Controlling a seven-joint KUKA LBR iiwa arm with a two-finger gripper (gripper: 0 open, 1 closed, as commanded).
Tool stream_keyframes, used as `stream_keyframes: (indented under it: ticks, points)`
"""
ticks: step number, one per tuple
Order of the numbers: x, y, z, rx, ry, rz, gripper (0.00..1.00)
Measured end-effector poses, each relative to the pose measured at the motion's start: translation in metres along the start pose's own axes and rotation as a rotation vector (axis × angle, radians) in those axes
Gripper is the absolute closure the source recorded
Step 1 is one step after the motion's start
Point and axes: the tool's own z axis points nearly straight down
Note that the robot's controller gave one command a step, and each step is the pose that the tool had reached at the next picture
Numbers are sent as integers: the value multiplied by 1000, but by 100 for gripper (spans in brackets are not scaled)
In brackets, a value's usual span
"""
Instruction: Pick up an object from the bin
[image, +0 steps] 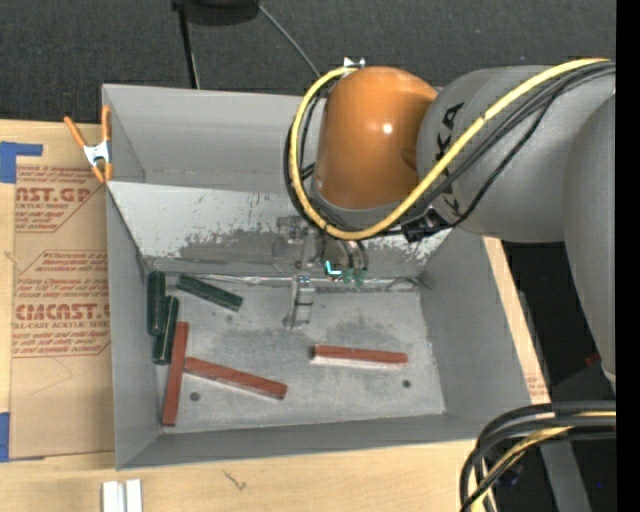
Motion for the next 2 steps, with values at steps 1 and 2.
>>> stream_keyframes:
  ticks: [1,2]
  points:
    - [-2,-1,-4,-1,-8,1,100]
    - [-2,-1,-4,-1,-8,1,100]
